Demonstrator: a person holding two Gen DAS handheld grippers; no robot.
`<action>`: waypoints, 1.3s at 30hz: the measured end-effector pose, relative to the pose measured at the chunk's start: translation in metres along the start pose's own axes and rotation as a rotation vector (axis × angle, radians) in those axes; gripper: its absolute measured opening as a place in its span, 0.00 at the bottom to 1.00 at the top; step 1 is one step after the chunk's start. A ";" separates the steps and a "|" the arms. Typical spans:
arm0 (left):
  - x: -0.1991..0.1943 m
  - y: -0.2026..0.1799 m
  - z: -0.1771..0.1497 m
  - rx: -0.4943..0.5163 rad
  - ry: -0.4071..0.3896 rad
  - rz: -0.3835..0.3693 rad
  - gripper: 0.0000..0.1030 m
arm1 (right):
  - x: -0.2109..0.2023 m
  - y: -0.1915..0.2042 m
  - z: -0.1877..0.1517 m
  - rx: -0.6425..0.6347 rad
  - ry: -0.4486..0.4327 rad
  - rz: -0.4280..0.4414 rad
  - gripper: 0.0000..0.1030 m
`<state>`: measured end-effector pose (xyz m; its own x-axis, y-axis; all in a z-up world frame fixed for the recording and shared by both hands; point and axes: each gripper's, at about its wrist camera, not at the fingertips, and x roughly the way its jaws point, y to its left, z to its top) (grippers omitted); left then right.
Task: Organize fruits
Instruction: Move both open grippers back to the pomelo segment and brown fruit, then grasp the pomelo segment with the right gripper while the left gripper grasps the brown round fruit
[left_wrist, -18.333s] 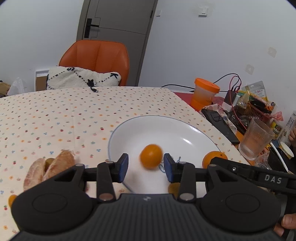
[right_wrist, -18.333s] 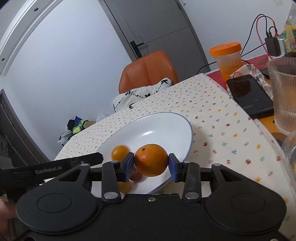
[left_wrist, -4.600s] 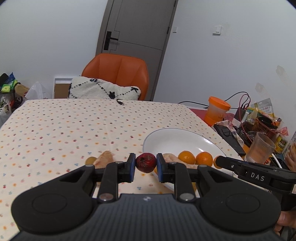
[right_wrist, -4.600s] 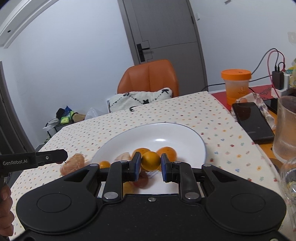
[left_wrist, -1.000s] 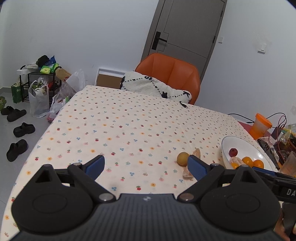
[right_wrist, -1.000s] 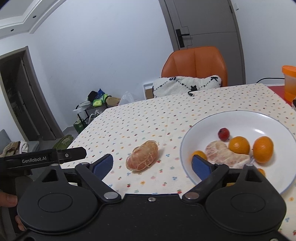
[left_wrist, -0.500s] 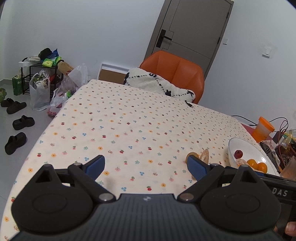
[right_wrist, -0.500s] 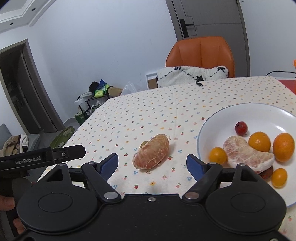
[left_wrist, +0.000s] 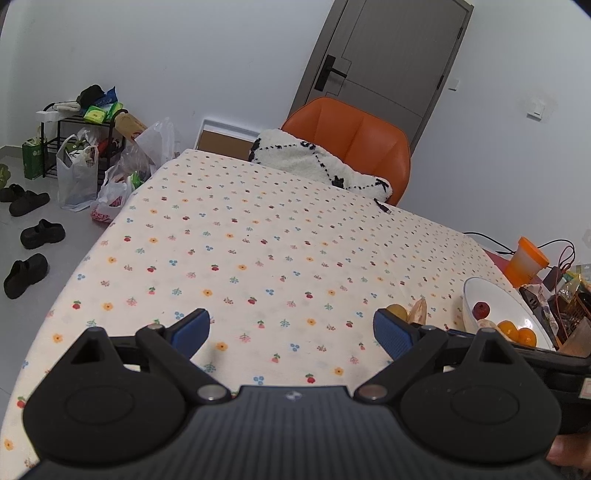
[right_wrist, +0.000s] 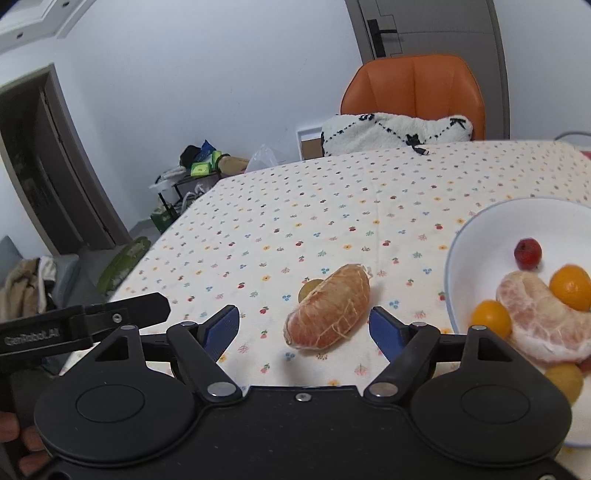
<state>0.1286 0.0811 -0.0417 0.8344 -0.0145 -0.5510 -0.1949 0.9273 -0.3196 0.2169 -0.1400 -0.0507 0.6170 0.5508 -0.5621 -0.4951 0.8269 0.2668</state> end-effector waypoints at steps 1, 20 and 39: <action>0.001 0.000 0.000 0.000 0.001 -0.001 0.92 | 0.002 0.002 0.000 -0.006 -0.001 -0.001 0.74; 0.010 -0.017 -0.001 0.023 0.011 -0.009 0.92 | -0.001 -0.005 -0.005 -0.013 0.031 -0.065 0.22; 0.027 -0.032 -0.001 0.044 0.026 -0.033 0.90 | -0.010 -0.013 0.005 -0.025 -0.037 -0.098 0.17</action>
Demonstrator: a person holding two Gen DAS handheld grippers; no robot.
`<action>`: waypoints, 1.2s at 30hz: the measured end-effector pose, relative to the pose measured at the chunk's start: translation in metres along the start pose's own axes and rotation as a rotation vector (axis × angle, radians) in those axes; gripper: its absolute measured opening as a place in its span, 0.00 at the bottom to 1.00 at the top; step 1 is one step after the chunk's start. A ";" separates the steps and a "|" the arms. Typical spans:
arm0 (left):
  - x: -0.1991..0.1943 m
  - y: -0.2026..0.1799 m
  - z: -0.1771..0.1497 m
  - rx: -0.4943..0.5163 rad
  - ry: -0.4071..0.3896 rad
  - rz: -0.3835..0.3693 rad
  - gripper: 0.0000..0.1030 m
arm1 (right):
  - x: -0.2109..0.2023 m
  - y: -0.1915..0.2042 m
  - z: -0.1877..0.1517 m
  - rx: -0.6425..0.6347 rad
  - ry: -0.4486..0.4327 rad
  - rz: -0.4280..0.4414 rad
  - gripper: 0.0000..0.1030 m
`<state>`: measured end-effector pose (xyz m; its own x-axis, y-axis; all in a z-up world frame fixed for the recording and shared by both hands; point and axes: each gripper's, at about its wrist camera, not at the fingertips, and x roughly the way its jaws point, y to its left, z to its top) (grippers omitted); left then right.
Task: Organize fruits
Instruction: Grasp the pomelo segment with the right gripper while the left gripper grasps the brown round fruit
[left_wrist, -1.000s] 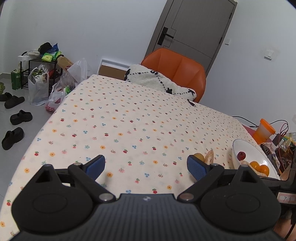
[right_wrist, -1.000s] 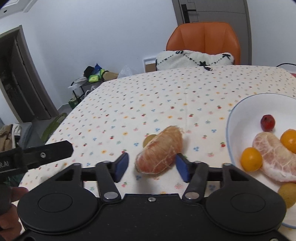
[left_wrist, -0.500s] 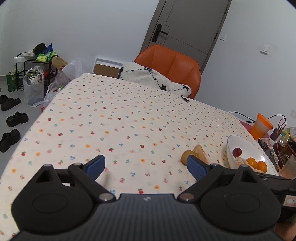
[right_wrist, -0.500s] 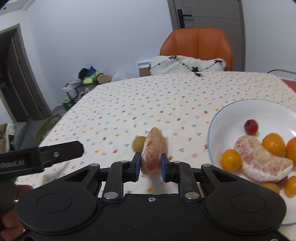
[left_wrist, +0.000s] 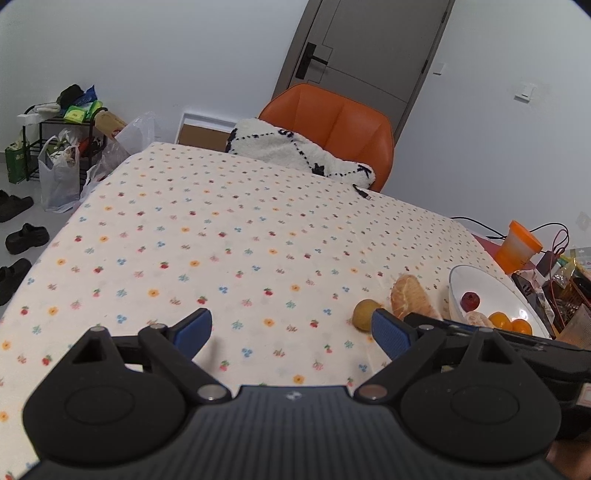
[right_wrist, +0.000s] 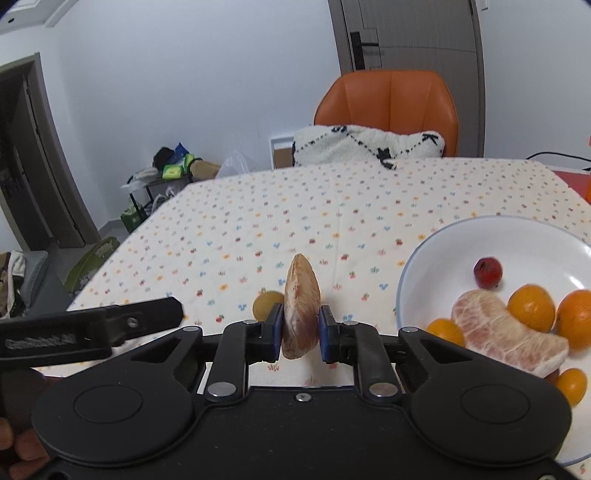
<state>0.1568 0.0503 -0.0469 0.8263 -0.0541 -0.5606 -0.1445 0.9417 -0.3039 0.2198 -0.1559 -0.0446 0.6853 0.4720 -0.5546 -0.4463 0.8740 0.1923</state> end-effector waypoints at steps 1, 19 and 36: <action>0.001 -0.001 0.000 0.003 -0.001 -0.002 0.90 | -0.003 -0.001 0.002 0.000 -0.009 0.001 0.17; 0.038 -0.039 0.004 0.062 0.041 -0.043 0.70 | -0.027 -0.035 0.011 0.050 -0.071 0.047 0.17; 0.055 -0.067 -0.001 0.118 0.044 -0.002 0.22 | -0.049 -0.067 0.008 0.103 -0.115 0.036 0.17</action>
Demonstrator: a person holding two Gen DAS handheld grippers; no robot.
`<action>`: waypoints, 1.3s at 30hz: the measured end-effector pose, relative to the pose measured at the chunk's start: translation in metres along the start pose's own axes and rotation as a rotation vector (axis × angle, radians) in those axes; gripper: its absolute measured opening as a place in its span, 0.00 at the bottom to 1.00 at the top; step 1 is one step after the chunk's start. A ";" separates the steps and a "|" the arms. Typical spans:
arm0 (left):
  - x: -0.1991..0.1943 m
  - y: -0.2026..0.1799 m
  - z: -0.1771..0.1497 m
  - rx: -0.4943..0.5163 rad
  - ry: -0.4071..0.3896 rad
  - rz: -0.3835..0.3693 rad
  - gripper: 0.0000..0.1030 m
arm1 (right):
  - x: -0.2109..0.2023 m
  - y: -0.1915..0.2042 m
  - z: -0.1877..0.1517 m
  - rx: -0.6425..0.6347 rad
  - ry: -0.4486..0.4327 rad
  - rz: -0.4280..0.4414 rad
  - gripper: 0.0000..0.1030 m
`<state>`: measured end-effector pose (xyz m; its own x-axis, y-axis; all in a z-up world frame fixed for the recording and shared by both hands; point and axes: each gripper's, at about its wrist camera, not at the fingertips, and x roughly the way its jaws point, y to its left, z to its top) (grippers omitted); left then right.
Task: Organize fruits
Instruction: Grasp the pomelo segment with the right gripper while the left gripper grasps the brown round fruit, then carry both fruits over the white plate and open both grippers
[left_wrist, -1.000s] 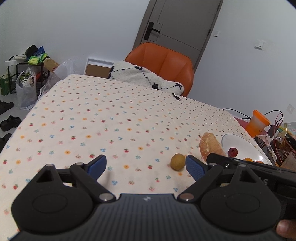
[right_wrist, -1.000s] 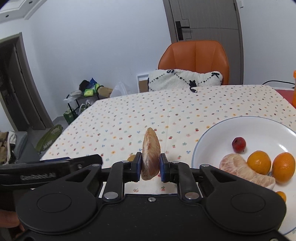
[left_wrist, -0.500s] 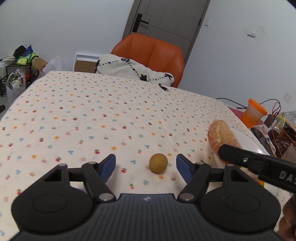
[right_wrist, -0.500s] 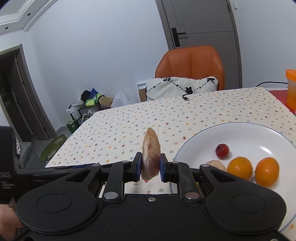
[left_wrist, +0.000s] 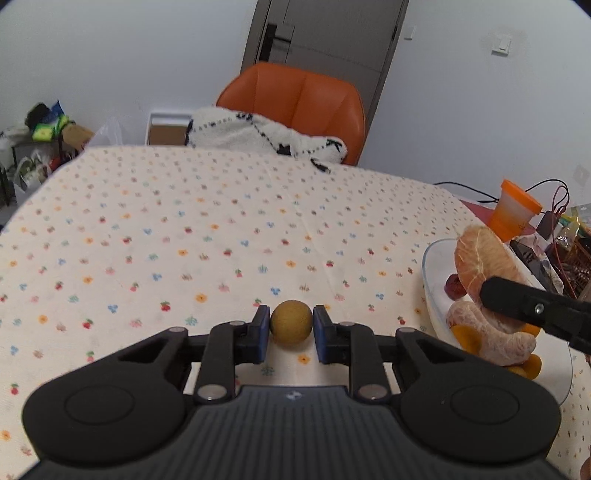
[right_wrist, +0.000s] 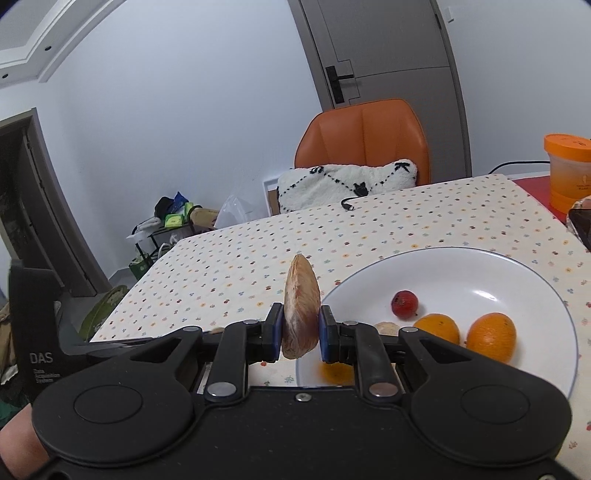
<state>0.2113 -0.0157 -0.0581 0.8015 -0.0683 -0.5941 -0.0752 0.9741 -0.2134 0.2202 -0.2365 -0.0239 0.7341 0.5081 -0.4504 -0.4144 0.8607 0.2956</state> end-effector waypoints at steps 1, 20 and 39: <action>-0.002 0.000 0.001 -0.002 -0.004 -0.002 0.22 | -0.002 -0.001 0.000 0.002 -0.003 -0.001 0.17; -0.027 -0.049 0.009 0.055 -0.063 -0.076 0.22 | -0.036 -0.041 -0.002 0.064 -0.060 -0.062 0.17; -0.017 -0.095 0.017 0.123 -0.075 -0.152 0.22 | -0.046 -0.098 -0.004 0.129 -0.080 -0.184 0.18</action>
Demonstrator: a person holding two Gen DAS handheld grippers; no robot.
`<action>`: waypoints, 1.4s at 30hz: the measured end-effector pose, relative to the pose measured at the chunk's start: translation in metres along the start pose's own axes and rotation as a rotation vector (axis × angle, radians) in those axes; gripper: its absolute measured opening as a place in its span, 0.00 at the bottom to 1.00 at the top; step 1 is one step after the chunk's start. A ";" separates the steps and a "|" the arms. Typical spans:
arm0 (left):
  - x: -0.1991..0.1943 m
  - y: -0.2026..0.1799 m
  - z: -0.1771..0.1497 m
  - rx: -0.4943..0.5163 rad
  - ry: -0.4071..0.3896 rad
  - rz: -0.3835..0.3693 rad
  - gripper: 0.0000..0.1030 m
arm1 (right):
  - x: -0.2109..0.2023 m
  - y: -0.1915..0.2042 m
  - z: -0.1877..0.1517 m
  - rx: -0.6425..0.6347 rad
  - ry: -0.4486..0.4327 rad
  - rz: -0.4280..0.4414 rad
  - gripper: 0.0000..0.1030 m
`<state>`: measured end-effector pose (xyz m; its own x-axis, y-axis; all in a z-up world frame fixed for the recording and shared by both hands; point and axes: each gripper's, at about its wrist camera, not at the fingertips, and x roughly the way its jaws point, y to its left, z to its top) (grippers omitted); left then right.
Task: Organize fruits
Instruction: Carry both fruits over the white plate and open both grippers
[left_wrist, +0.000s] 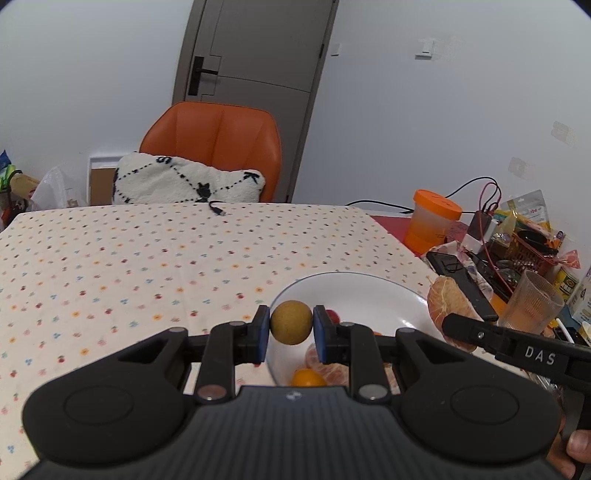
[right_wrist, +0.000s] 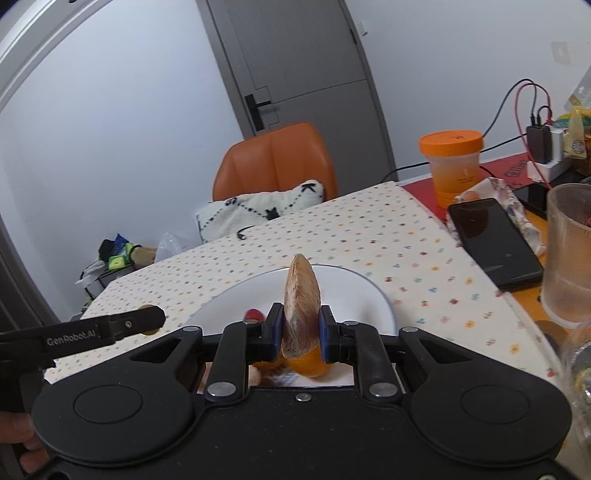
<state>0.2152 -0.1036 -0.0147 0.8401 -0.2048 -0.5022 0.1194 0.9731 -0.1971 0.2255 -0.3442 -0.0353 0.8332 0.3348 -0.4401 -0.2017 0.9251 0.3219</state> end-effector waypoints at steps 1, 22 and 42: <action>0.001 -0.002 0.000 0.003 0.001 -0.003 0.22 | 0.000 -0.002 0.000 0.000 0.002 -0.006 0.18; 0.033 -0.034 0.011 0.053 0.022 -0.077 0.23 | 0.002 -0.012 -0.008 0.011 0.017 -0.042 0.27; 0.013 0.004 0.010 -0.031 0.033 0.006 0.48 | 0.005 0.015 -0.014 -0.006 0.035 0.025 0.38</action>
<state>0.2322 -0.1018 -0.0138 0.8231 -0.2024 -0.5307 0.0973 0.9708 -0.2193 0.2194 -0.3264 -0.0449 0.8095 0.3641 -0.4606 -0.2259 0.9172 0.3282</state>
